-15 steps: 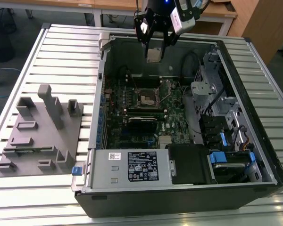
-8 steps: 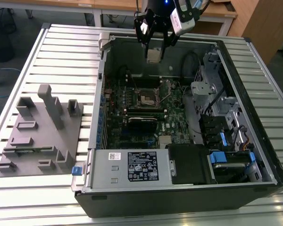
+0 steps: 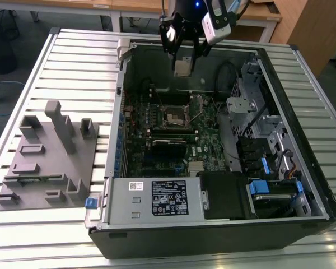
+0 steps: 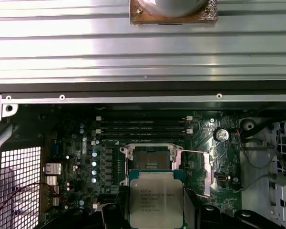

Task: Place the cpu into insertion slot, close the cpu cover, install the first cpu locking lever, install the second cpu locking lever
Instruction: 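Place the cpu into insertion slot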

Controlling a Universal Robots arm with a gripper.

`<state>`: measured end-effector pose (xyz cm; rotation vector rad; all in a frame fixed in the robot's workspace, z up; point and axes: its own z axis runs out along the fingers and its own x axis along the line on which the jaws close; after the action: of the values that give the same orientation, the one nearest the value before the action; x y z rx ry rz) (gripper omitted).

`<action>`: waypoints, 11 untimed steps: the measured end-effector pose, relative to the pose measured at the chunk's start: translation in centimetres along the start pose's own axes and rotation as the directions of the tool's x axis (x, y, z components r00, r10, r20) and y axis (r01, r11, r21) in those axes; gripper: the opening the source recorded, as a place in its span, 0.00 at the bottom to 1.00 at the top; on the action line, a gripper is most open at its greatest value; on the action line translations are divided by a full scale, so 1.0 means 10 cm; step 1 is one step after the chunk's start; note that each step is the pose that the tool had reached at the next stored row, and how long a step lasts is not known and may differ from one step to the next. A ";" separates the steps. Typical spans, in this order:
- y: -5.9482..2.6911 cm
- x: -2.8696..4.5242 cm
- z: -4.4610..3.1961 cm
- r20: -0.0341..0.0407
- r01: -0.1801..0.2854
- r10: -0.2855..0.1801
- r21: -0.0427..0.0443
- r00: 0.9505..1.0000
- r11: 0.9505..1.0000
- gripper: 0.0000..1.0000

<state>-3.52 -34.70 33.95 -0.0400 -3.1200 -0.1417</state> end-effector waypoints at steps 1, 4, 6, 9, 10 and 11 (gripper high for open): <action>-0.001 0.000 0.015 0.000 0.000 0.000 0.000 1.000 1.000 0.54; -0.005 -0.001 0.059 0.000 0.000 0.000 0.000 1.000 1.000 0.54; -0.008 -0.002 0.090 0.000 0.000 0.000 0.000 1.000 1.000 0.54; -0.014 -0.002 0.131 0.000 0.000 0.000 0.000 1.000 1.000 0.54; -0.017 -0.002 0.147 0.000 0.000 0.000 0.000 1.000 1.000 0.54; -0.021 -0.003 0.164 0.000 0.000 0.000 0.000 1.000 1.000 0.54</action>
<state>-3.52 -34.76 32.30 -0.0400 -3.1199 -0.1417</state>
